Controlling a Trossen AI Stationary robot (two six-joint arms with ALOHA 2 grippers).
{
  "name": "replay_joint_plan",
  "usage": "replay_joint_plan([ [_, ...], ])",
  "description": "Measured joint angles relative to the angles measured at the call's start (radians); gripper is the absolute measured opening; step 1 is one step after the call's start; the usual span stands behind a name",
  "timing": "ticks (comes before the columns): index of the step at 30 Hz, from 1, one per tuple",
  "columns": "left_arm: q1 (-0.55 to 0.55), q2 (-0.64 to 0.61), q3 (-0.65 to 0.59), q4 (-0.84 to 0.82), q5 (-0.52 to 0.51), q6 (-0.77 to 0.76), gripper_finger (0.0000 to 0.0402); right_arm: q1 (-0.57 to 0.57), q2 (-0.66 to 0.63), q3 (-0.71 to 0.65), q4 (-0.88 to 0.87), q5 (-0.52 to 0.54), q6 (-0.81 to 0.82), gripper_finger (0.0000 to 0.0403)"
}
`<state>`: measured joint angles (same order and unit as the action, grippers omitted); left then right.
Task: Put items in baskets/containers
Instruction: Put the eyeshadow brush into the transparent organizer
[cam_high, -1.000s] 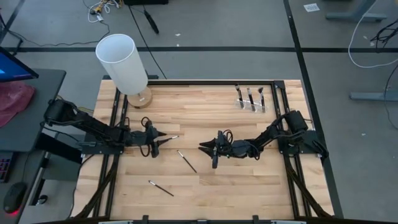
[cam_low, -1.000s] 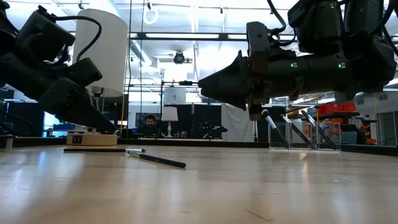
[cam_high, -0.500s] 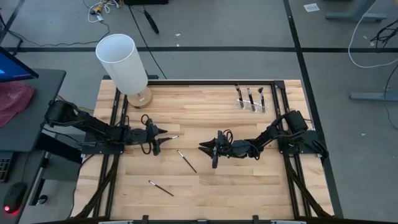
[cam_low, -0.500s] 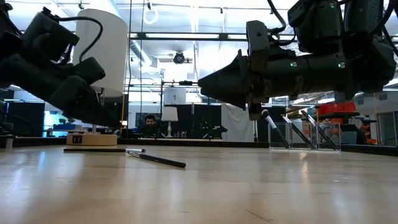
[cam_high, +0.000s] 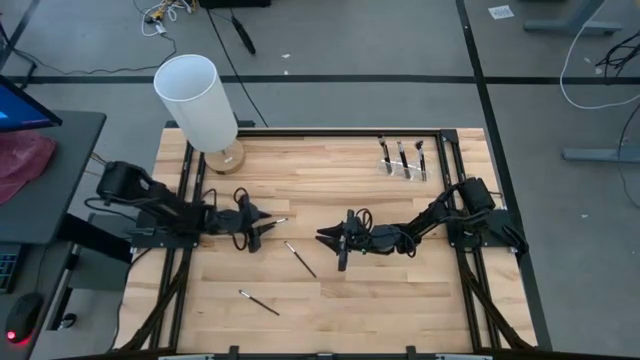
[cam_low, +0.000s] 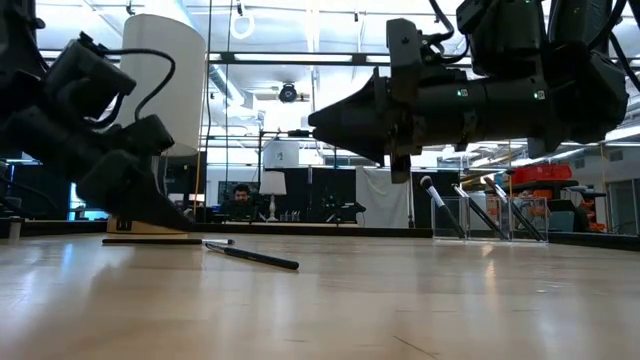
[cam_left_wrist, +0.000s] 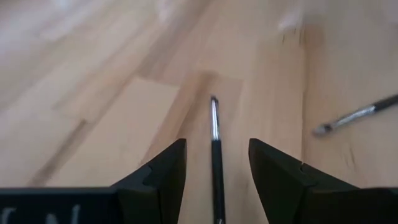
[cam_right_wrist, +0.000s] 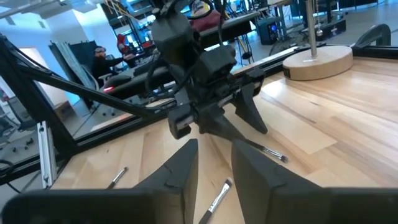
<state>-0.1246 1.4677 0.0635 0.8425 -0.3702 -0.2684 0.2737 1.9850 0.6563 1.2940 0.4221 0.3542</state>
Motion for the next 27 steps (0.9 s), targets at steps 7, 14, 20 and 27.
replay_joint_plan([
  [7, 0.000, 0.138, 0.000, 0.124, 0.006, -0.006, 0.0177, 0.000, 0.000, 0.000, -0.007, 0.000, 0.000, 0.0098],
  [14, 0.000, 0.259, 0.000, 0.233, 0.033, -0.006, 0.0171, 0.000, 0.000, 0.000, -0.007, 0.000, 0.000, 0.0098],
  [20, 0.001, 0.310, 0.008, 0.257, 0.054, -0.012, 0.0105, 0.000, 0.000, 0.000, -0.008, 0.000, -0.006, 0.0098],
  [27, 0.002, 0.313, 0.008, 0.257, 0.095, -0.012, 0.0014, 0.001, -0.060, -0.017, -0.014, -0.041, -0.070, 0.0098],
])
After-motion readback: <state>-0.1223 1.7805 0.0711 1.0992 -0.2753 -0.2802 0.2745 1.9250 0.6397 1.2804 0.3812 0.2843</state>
